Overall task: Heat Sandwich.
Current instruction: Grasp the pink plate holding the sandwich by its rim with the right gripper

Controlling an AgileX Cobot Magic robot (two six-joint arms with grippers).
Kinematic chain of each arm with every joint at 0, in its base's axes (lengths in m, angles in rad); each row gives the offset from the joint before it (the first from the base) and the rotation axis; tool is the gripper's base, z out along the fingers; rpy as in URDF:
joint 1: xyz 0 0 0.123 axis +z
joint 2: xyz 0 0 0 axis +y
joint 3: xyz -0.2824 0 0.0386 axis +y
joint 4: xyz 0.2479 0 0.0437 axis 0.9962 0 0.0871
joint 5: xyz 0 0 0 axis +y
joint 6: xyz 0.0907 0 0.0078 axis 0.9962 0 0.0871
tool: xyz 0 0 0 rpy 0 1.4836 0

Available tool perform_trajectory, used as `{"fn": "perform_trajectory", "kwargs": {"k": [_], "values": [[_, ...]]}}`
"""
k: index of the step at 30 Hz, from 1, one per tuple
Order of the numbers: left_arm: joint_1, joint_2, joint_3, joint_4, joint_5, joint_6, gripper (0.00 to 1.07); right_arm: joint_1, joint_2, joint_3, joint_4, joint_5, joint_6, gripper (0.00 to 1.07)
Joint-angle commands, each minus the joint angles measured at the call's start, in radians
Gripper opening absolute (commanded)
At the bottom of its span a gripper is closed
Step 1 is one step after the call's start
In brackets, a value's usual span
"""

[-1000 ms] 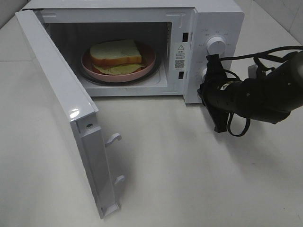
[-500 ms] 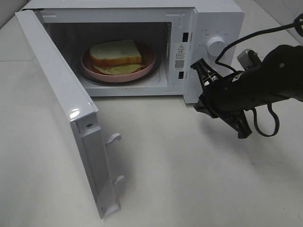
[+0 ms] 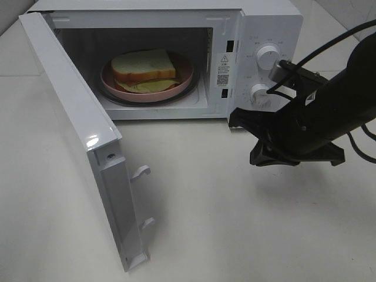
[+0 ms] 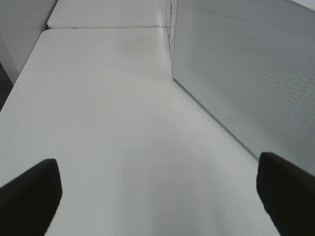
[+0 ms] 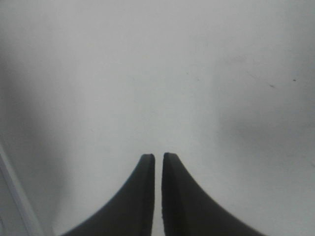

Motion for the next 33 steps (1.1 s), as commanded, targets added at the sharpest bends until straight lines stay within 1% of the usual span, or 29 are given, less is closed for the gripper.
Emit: {"fn": "perform_trajectory", "kwargs": {"k": [1, 3, 4, 5, 7, 9, 10, 13, 16, 19, 20, 21, 22, 23, 24, 25, 26, 27, 28, 29, 30, 31, 33], "values": [[-0.005, -0.024, 0.002, -0.007, -0.013, -0.001, 1.01, 0.001, -0.031, -0.002, -0.089, 0.115, -0.115, 0.11], [-0.005, -0.024, 0.002, -0.007, -0.013, -0.001, 1.01, 0.001, -0.041, -0.002, -0.147, 0.196, -0.203, 0.12], [-0.005, -0.024, 0.002, -0.007, -0.013, -0.001, 1.01, 0.001, -0.043, -0.003, -0.157, 0.223, -0.238, 0.12], [-0.005, -0.024, 0.002, -0.007, -0.013, -0.001, 1.01, 0.001, -0.043, -0.003, -0.157, 0.223, -0.238, 0.12], [-0.005, -0.024, 0.002, -0.007, -0.013, -0.001, 1.01, 0.001, -0.043, -0.017, -0.177, 0.312, -0.348, 0.13], [-0.005, -0.024, 0.002, -0.007, -0.013, -0.001, 1.01, 0.001, -0.043, -0.034, -0.180, 0.356, -0.429, 0.14], [-0.005, -0.024, 0.002, -0.007, -0.013, -0.001, 1.01, 0.001, -0.043, -0.034, -0.180, 0.356, -0.429, 0.14], [-0.005, -0.024, 0.002, -0.007, -0.013, -0.001, 1.01, 0.001, -0.043, -0.069, -0.189, 0.434, -0.639, 0.14], [-0.005, -0.024, 0.002, -0.007, -0.013, -0.001, 1.01, 0.001, -0.043, -0.087, -0.188, 0.459, -0.721, 0.14], [-0.005, -0.024, 0.002, -0.007, -0.013, -0.001, 1.01, 0.001, -0.043, -0.123, -0.188, 0.498, -0.898, 0.15], [-0.005, -0.024, 0.002, -0.007, -0.013, -0.001, 1.01, 0.001, -0.043, -0.123, -0.188, 0.498, -0.898, 0.15], [-0.005, -0.024, 0.002, -0.007, -0.013, -0.001, 1.01, 0.001, -0.043, -0.132, -0.190, 0.507, -0.958, 0.15], [-0.005, -0.024, 0.002, -0.007, -0.013, -0.001, 1.01, 0.001, -0.043, -0.144, -0.195, 0.516, -1.090, 0.15], [-0.005, -0.024, 0.002, -0.007, -0.013, -0.001, 1.01, 0.001, -0.043, -0.148, -0.195, 0.516, -1.146, 0.15], [-0.005, -0.024, 0.002, -0.007, -0.013, -0.001, 1.01, 0.001, -0.043, -0.148, -0.195, 0.516, -1.146, 0.15], [-0.005, -0.024, 0.002, -0.007, -0.013, -0.001, 1.01, 0.001, -0.043, -0.153, -0.195, 0.516, -1.217, 0.15], [-0.005, -0.024, 0.002, -0.007, -0.013, -0.001, 1.01, 0.001, -0.043, -0.153, -0.196, 0.514, -1.343, 0.16], [-0.005, -0.024, 0.002, -0.007, -0.013, -0.001, 1.01, 0.001, -0.043, -0.153, -0.196, 0.516, -1.411, 0.16], [-0.005, -0.024, 0.002, -0.007, -0.013, -0.001, 1.01, 0.001, -0.043, -0.153, -0.196, 0.516, -1.474, 0.17], [-0.005, -0.024, 0.002, -0.007, -0.013, -0.001, 1.01, 0.001, -0.043, -0.153, -0.196, 0.516, -1.474, 0.17], [-0.005, -0.024, 0.002, -0.007, -0.013, -0.001, 1.01, 0.001, -0.043, -0.153, -0.196, 0.516, -1.525, 0.18], [-0.005, -0.024, 0.002, -0.007, -0.013, -0.001, 1.01, 0.001, -0.043, -0.153, -0.196, 0.515, -1.590, 0.22], [-0.005, -0.024, 0.002, -0.007, -0.013, -0.001, 1.01, 0.003, -0.043, -0.153, -0.196, 0.505, -1.612, 0.29]]}}
